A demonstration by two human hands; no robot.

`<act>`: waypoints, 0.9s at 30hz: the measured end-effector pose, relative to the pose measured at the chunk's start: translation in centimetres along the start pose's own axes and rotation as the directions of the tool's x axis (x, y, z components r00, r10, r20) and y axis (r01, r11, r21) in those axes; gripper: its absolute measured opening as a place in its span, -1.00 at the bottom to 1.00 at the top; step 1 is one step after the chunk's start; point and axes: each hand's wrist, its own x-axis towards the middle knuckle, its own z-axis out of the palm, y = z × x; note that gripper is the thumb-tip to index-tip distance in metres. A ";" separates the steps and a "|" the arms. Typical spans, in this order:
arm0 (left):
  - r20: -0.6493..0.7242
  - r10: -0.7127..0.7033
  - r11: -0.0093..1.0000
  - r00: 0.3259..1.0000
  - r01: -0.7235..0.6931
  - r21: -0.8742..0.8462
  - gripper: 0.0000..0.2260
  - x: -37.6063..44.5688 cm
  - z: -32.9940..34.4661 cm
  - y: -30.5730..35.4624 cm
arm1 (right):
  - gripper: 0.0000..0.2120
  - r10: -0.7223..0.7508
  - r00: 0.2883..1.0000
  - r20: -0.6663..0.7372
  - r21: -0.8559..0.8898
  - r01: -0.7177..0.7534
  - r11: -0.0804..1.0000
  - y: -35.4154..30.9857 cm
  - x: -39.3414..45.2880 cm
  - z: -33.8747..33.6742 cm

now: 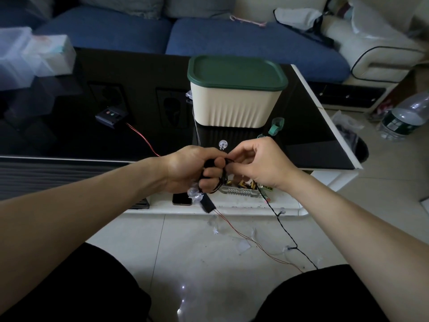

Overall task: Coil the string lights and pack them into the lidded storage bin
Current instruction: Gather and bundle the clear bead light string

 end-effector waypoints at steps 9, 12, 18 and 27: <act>-0.129 0.105 0.975 0.986 -0.127 -0.180 -0.66 -0.1 -1.7 0.9 | -0.69 0.227 0.947 0.225 -0.157 -0.195 0.968 0.9 0.0 -1.2; -0.206 0.152 0.952 0.967 -0.199 -0.231 -0.65 -0.3 -2.3 1.4 | -0.67 0.331 0.900 0.285 -0.144 -0.301 0.943 1.4 -0.2 -1.3; -0.277 0.178 0.944 0.944 -0.244 -0.224 -0.63 -0.1 -2.7 1.4 | -0.60 0.296 0.930 0.218 -0.171 -0.262 0.950 1.3 -0.1 -1.2; -0.105 0.091 0.992 0.990 -0.099 -0.075 -0.64 -0.3 -1.8 0.8 | -0.60 0.192 0.957 0.219 -0.273 -0.128 0.953 0.2 0.4 0.6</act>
